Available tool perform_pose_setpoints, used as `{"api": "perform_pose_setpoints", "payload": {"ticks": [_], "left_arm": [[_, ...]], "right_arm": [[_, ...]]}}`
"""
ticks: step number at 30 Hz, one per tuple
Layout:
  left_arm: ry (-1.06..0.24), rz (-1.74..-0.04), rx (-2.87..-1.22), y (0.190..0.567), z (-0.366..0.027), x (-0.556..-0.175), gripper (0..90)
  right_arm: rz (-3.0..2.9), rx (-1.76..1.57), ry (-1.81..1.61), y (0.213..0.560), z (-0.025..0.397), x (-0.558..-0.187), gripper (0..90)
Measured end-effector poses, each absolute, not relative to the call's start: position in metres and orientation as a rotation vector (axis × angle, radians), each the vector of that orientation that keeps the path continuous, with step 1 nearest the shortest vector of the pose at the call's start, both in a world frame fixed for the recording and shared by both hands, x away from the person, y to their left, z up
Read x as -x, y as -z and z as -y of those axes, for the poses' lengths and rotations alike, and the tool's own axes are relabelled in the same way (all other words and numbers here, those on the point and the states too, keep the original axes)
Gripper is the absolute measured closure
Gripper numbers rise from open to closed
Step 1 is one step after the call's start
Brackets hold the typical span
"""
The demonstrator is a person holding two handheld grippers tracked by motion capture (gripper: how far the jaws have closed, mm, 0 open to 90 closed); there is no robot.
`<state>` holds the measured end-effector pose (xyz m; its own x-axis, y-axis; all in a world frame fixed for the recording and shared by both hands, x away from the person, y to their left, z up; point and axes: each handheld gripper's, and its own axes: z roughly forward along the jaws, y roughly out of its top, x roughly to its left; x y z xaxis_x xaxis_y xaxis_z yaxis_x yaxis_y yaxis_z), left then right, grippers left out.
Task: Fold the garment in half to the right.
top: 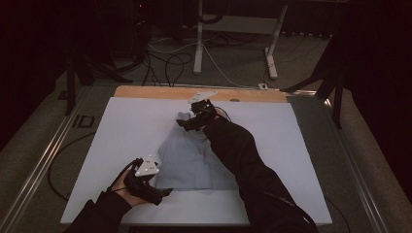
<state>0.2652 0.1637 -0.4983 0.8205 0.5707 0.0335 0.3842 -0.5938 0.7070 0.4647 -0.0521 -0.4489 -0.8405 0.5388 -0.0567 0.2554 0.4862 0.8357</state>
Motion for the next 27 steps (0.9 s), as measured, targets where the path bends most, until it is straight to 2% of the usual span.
{"api": "perform_pose_setpoints", "payload": {"ticks": [7,11,19,20,25,26,27], "left_arm": [[-0.307,-0.753,-2.365,0.507,-0.164,-0.269,1.9],[-0.276,-0.79,-2.374,0.512,-0.166,-0.271,9.8],[-0.313,-0.782,-2.462,0.518,-0.161,-0.273,16.5],[-0.33,-0.785,-2.477,0.519,-0.16,-0.274,20.4],[-0.326,-0.792,-2.5,0.52,-0.156,-0.274,25.9],[-0.313,-0.79,-2.498,0.52,-0.156,-0.275,28.3],[-0.306,-0.79,-2.498,0.519,-0.155,-0.275,34.8]], "right_arm": [[-2.452,-0.664,-1.265,0.453,0.04,-0.472,8.7],[-2.458,-0.696,-1.266,0.457,0.037,-0.475,8.7],[-2.486,-0.703,-1.233,0.466,0.031,-0.48,8.7],[-2.485,-0.707,-1.228,0.467,0.031,-0.481,8.7],[-2.504,-0.718,-1.205,0.469,0.029,-0.484,8.7],[-2.508,-0.71,-1.2,0.47,0.029,-0.485,8.7],[-2.515,-0.727,-1.192,0.471,0.028,-0.485,8.7]]}}
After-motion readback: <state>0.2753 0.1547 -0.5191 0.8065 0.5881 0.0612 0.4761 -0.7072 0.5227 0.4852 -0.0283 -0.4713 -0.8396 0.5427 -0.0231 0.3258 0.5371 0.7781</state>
